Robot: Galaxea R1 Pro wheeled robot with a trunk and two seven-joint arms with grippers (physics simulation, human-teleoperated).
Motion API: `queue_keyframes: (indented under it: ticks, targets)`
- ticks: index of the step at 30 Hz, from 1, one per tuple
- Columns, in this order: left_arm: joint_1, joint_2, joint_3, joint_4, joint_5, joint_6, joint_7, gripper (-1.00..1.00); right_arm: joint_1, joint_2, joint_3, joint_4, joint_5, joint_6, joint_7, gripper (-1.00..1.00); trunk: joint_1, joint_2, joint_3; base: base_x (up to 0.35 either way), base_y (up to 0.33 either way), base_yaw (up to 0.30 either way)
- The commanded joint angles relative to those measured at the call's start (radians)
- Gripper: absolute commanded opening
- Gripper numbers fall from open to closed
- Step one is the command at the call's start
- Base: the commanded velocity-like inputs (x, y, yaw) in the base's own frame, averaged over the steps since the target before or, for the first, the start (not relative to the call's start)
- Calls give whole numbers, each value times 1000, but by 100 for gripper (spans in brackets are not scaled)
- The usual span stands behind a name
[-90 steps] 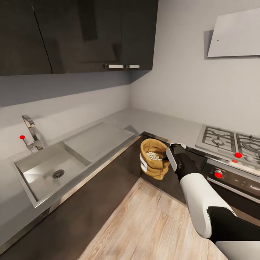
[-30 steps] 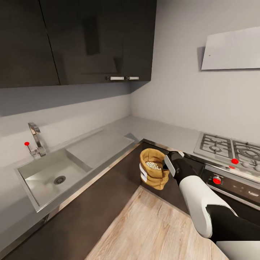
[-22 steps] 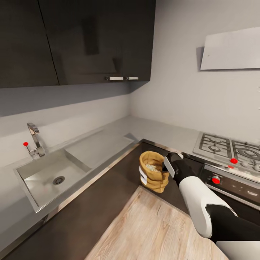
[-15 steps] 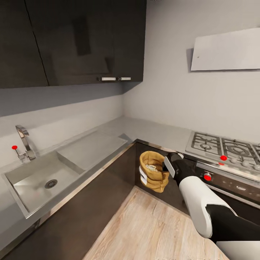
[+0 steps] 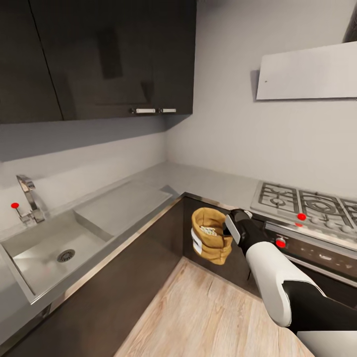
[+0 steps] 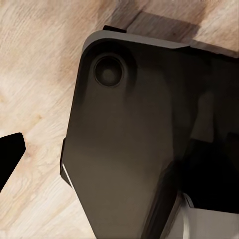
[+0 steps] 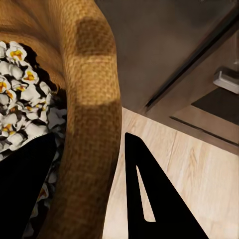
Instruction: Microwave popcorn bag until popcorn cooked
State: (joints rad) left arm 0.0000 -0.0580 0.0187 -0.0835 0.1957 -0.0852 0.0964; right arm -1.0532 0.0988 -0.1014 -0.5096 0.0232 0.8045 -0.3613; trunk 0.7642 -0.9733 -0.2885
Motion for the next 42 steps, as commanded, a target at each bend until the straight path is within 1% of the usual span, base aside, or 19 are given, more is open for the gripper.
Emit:
queue_keyframes:
  ticks: [1,25,31,42]
  targets:
    - [0,0,1,-1,5,-2,2,100,-1,1,-6,-1,2,4,-2,-100,0,-1,0,0,0,0]
    - [0,0,1,0,13,-2,3,100,-1,1,-6,-1,3,4,-3,-100,0,-1,38,0,0,0]
    - [0,0,1,0,13,-2,3,100,-1,2,-6,11,-1,3,-3,-100,0,-1,47,0,0,0]
    - [0,1,1,0,13,-2,3,100,-1,2,-6,17,-6,5,-3,-100,0,-1,49,0,0,0]
